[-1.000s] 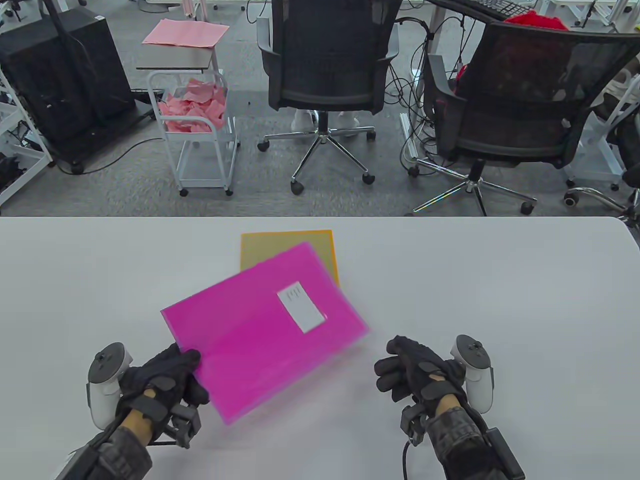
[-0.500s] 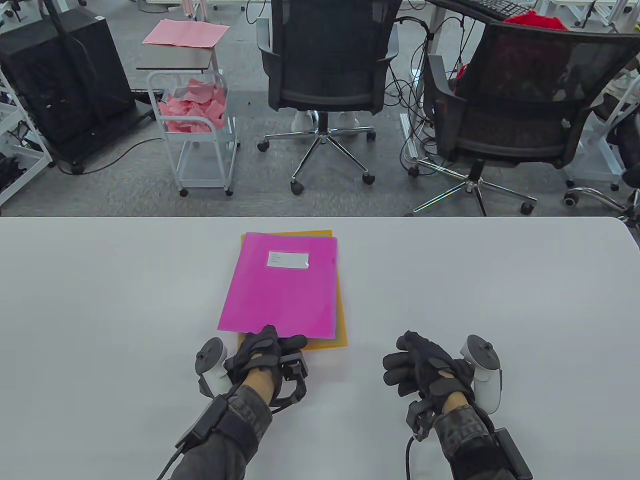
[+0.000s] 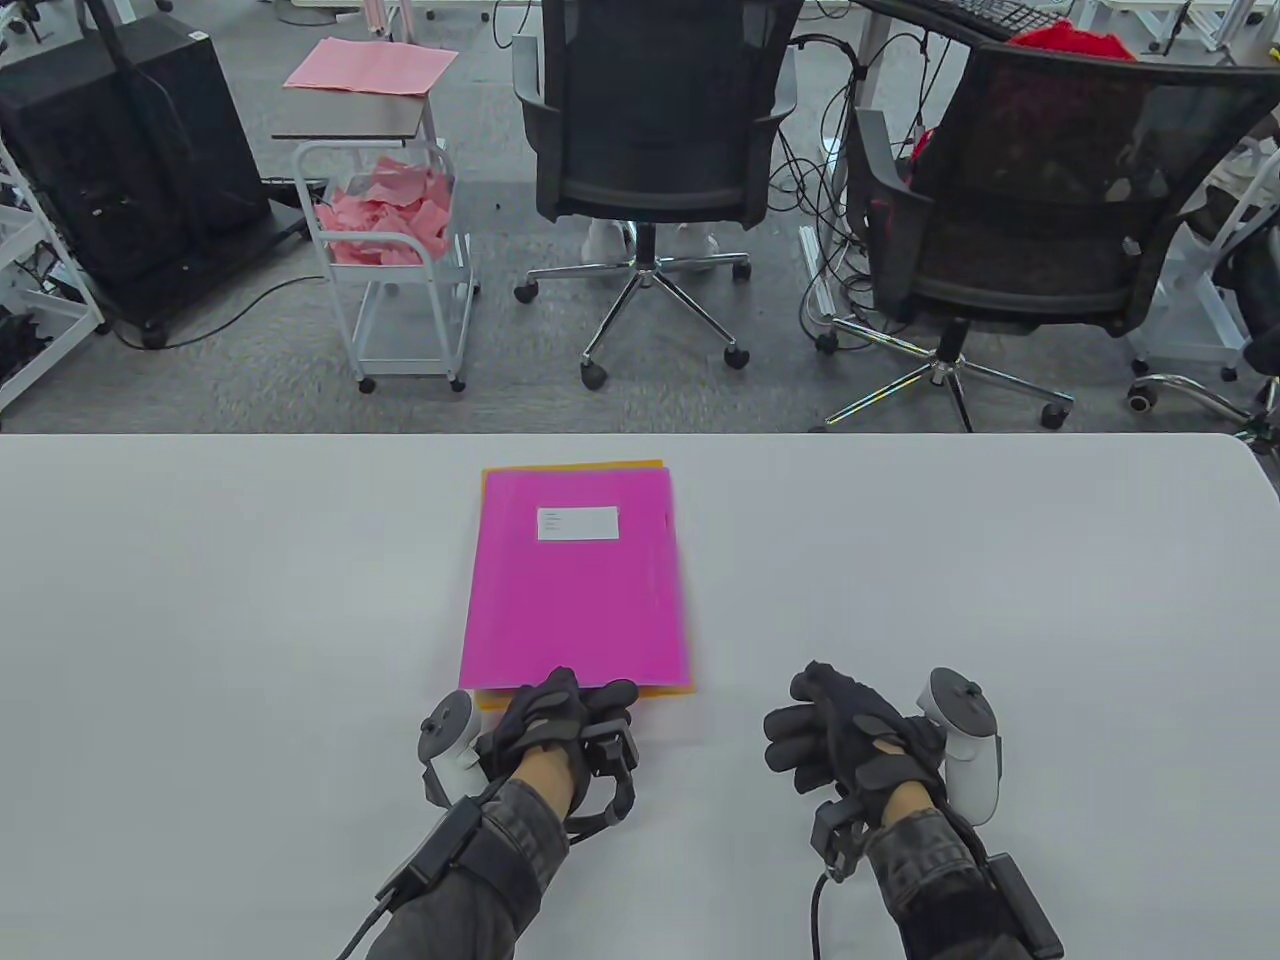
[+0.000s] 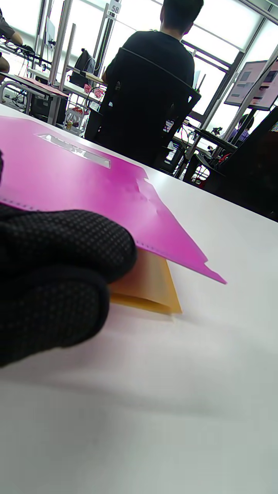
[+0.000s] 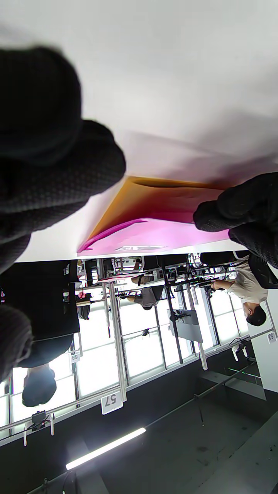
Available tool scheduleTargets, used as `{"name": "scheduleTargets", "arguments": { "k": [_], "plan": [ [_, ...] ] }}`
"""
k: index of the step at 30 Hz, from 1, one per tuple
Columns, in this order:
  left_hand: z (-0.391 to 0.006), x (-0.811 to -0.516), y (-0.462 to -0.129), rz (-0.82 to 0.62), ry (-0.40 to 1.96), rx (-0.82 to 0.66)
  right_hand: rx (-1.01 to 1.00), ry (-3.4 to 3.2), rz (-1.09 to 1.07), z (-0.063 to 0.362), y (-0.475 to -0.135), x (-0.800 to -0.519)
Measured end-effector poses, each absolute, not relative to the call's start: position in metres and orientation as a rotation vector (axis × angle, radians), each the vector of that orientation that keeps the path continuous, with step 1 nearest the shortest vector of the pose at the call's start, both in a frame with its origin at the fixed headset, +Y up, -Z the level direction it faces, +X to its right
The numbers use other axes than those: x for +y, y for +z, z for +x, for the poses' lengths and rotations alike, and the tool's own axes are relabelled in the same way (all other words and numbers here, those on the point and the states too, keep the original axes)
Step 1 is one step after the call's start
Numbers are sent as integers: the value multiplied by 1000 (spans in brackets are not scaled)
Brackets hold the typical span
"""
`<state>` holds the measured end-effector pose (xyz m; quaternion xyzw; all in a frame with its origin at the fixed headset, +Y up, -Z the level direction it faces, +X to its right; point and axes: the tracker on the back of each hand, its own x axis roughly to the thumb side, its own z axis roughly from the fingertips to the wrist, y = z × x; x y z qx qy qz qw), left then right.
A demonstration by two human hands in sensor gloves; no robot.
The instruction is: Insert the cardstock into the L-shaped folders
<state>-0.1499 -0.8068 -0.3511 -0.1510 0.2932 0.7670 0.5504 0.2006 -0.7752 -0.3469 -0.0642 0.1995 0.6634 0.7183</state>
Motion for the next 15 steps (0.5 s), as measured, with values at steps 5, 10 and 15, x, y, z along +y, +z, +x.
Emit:
{"name": "scheduleTargets", "arguments": {
  "k": [5, 10, 15],
  "plan": [
    [-146, -809, -350, -388, 1827, 693, 451, 1474, -142, 200, -347, -776],
    [-146, -810, -350, -450, 1872, 658, 459, 1474, -137, 199, -347, -775],
    [-141, -797, -349, -600, 1950, 613, 467, 1472, -131, 199, -347, -775]
  ]
}}
